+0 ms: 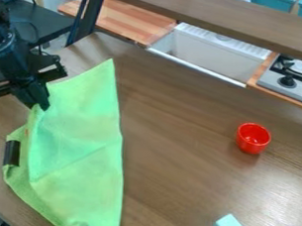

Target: Fold the cloth from top right to bottom left

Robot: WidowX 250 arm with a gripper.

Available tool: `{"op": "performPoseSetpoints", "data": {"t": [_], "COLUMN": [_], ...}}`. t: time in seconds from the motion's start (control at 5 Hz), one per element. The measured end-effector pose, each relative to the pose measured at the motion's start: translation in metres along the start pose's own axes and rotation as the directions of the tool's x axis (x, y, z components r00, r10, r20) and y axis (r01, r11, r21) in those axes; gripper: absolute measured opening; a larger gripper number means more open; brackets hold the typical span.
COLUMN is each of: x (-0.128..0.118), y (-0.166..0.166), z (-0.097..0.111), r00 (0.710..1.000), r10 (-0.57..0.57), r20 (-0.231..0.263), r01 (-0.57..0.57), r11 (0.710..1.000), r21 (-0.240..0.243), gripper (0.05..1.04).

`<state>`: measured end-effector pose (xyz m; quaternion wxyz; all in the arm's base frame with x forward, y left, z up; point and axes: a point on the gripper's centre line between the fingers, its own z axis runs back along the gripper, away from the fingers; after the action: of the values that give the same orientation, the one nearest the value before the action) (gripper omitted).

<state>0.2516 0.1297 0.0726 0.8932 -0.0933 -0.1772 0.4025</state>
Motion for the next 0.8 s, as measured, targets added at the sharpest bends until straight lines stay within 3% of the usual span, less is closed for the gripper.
{"op": "performPoseSetpoints", "data": {"t": [0.4, 0.6, 0.8], "x": [0.001, 0.006, 0.011], "y": [0.015, 0.025, 0.033], "z": [0.003, 0.008, 0.010], "r00": [0.996, 0.984, 0.982], "r10": [0.087, 0.166, 0.160], "r20": [-0.001, 0.056, 0.105], "r01": [-0.086, -0.173, -0.179], "r11": [0.991, 0.973, 0.960], "r21": [0.100, 0.155, 0.217], "gripper": [0.056, 0.072, 0.208]}}
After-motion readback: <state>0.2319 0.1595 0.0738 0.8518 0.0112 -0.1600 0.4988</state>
